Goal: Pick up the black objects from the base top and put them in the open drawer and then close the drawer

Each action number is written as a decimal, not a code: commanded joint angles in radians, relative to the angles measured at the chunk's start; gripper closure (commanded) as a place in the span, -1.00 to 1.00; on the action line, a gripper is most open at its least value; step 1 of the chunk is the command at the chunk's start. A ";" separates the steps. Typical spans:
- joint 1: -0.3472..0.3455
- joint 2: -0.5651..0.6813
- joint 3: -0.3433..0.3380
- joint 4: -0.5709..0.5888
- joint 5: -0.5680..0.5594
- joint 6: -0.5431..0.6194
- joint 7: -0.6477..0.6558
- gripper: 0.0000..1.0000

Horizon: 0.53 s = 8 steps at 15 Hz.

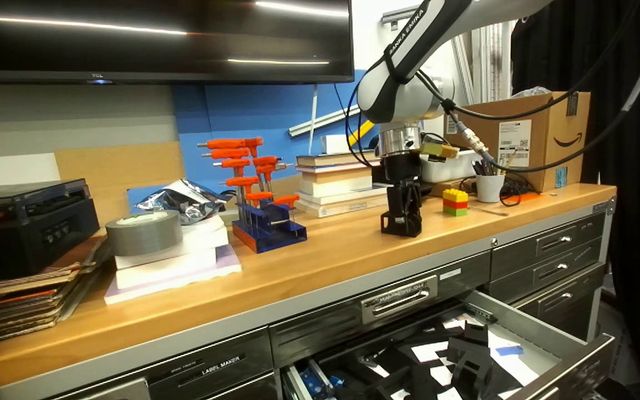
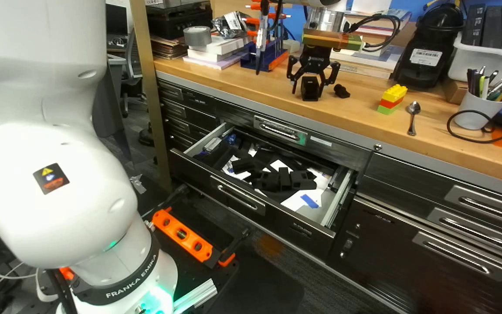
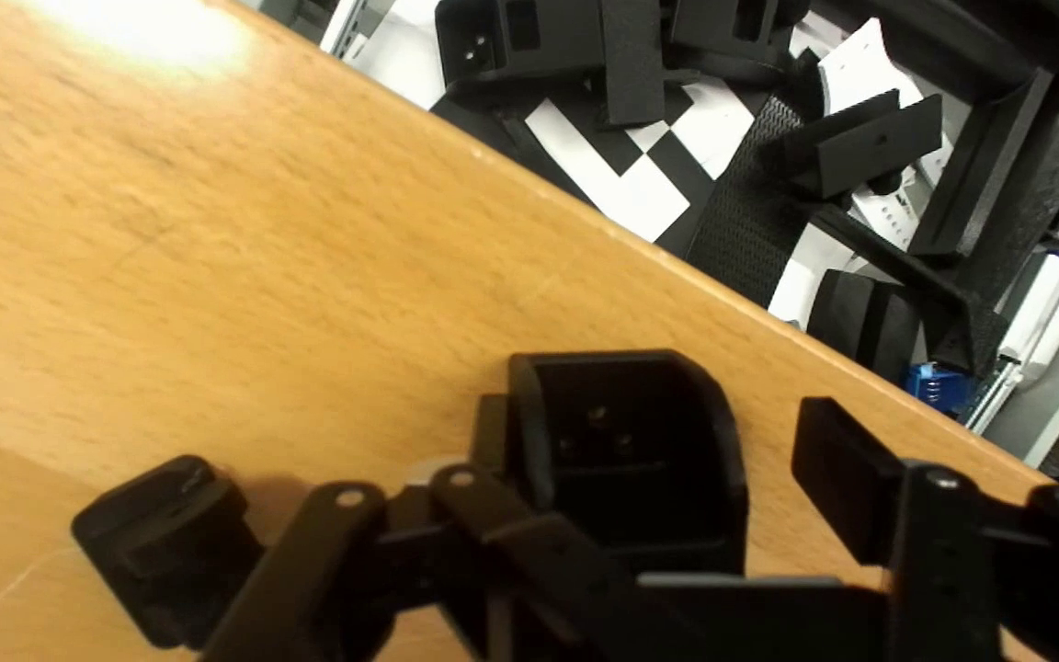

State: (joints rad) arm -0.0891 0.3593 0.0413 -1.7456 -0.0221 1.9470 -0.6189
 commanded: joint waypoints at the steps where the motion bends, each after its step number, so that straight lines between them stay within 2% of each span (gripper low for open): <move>1: -0.003 0.024 0.008 0.050 0.016 -0.038 -0.018 -0.03; 4: -0.004 0.023 0.008 0.052 0.018 -0.043 -0.013 0.33; 8: -0.004 0.002 0.008 0.026 0.033 -0.046 0.010 0.35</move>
State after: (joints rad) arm -0.0894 0.3691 0.0440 -1.7274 -0.0207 1.9290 -0.6183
